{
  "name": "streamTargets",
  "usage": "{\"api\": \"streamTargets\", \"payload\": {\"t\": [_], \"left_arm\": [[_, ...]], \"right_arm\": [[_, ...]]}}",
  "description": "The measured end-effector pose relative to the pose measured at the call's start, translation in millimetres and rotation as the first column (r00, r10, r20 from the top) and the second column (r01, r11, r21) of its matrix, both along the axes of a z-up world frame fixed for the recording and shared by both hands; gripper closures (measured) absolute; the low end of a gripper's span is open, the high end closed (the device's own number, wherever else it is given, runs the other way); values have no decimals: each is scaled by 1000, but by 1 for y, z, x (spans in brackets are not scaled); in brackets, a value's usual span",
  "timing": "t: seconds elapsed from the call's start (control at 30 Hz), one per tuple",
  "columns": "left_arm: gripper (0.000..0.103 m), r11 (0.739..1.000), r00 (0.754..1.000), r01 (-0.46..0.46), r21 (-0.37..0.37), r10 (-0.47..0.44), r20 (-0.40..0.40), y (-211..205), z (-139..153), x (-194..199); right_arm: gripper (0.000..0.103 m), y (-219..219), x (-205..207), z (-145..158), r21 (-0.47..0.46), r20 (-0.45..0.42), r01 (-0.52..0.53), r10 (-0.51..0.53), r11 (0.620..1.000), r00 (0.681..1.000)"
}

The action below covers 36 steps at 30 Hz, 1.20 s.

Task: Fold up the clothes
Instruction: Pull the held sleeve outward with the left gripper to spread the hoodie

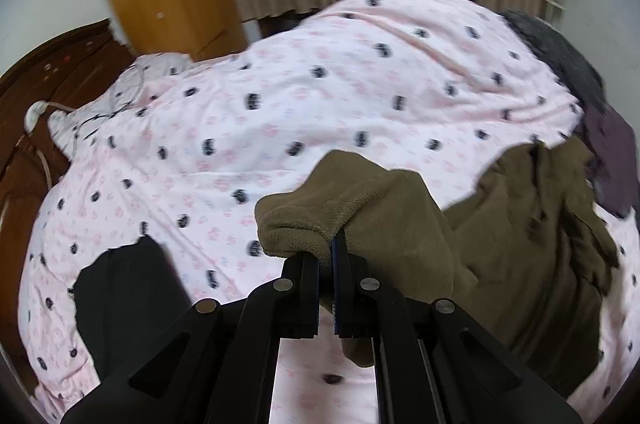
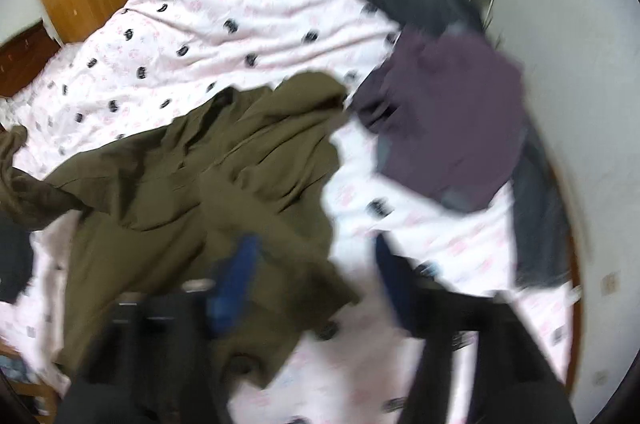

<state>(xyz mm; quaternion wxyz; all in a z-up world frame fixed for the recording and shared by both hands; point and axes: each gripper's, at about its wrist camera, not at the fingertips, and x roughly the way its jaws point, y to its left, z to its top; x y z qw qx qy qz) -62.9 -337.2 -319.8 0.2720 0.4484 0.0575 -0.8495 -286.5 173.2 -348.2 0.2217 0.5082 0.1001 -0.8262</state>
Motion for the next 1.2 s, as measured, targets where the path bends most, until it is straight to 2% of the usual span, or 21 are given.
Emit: {"api": "streamTargets", "payload": {"t": [0.03,0.27,0.37,0.5,0.57,0.63,0.7,0.77,0.83,0.87,0.9,0.93,0.97,1.03,1.07,1.17,1.2], "left_arm": [[99,1000,1000,-25,-5,25,-2,-11,-2,1],[99,980,980,-198,-28,198,14,-98,-23,12],[99,977,978,-207,-51,208,14,-127,-29,13],[99,981,986,-164,-102,165,9,-152,-27,12],[99,988,997,-76,-132,78,7,-157,-22,12],[99,979,996,77,-189,-67,58,-152,-20,12],[99,939,968,239,-249,-208,143,-143,-21,16],[99,880,914,390,-272,-334,232,-135,-24,24],[99,791,834,537,-292,-447,323,-124,-29,36],[99,736,785,607,-299,-497,369,-118,-32,42],[99,669,726,678,-306,-542,423,-109,-36,49],[99,580,652,752,-313,-585,483,-98,-42,58],[99,477,569,820,-316,-622,538,-87,-49,70],[99,254,390,920,-298,-660,643,-63,-62,94],[99,147,302,950,-277,-665,683,-54,-69,107],[99,-135,61,972,-194,-650,758,-31,-91,146],[99,-220,-13,962,-162,-629,777,-26,-98,159]], "right_arm": [[36,-2,3,-7,-12,26,-2,3,1000,1000],[36,-21,31,-29,-3,67,-40,40,999,997],[36,-26,36,-35,-2,89,-44,44,999,995],[36,-32,40,-39,26,86,-62,60,998,994],[36,-33,43,-38,36,80,-60,57,998,995],[36,-34,46,-35,43,73,-50,47,998,996],[36,-36,54,-32,54,64,-36,32,998,997],[36,-39,63,-31,68,62,-29,24,997,998],[36,-45,75,-32,89,62,-17,12,996,998],[36,-50,84,-33,99,64,-4,-2,995,998],[36,-53,89,-34,102,68,4,-11,995,998],[36,-57,95,-35,105,73,11,-19,994,997],[36,-65,102,-35,110,75,11,-19,994,997],[36,-80,118,-35,121,78,10,-19,993,997],[36,-87,125,-35,127,80,9,-19,992,997],[36,-111,146,-33,121,86,7,-17,993,996],[36,-118,152,-32,119,88,8,-19,993,996]]}}
